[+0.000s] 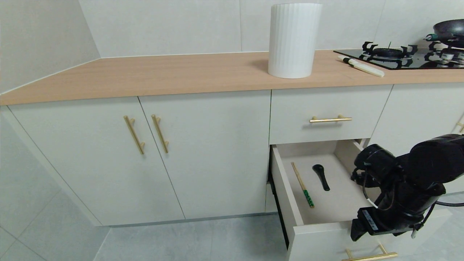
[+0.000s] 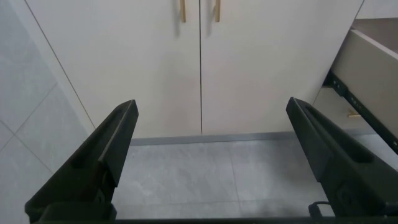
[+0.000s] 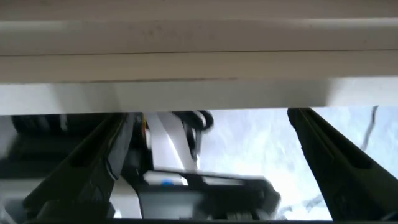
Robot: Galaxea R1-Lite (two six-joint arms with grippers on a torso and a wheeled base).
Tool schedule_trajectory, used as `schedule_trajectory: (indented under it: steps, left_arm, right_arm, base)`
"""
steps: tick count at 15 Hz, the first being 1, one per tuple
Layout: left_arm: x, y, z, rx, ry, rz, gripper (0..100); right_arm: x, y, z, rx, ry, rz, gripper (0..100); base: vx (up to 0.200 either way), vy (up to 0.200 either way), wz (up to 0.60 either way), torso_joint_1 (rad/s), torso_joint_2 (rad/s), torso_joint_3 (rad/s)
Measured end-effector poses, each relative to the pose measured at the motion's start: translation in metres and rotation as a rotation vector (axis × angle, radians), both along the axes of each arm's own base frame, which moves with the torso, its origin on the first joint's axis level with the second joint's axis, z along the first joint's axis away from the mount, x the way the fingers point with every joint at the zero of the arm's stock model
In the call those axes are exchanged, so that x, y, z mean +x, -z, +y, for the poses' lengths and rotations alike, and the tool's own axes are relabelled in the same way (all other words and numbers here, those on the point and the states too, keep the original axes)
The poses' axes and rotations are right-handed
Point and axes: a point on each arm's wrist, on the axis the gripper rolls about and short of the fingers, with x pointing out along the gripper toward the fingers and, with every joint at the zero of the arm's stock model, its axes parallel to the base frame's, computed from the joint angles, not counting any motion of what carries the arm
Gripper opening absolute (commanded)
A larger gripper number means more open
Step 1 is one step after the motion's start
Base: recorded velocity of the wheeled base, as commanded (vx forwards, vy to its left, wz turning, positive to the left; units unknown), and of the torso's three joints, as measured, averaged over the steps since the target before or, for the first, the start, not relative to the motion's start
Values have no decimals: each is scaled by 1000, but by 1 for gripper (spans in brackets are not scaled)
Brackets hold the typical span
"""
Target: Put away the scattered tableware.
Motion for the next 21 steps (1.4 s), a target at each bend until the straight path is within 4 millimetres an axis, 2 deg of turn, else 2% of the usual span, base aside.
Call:
schedule_trajectory:
  steps: [5, 9, 14, 21]
  left_arm:
    - [0, 0, 0, 0, 0, 0, 100]
    - [0, 0, 0, 0, 0, 0, 100]
    - [0, 0, 0, 0, 0, 0, 100]
    - [0, 0, 0, 0, 0, 0, 100]
  right_arm:
    - [15, 1, -1, 22, 46, -133, 100]
    - [36, 7, -1, 50, 54, -244, 100]
    - [79, 14, -8, 51, 41, -367, 100]
    - [138, 16, -4, 83, 66, -521, 100]
  base:
    - [0, 0, 0, 0, 0, 0]
    - [0, 0, 0, 0, 0, 0]
    - [0, 0, 0, 0, 0, 0]
    - [0, 0, 0, 0, 0, 0]
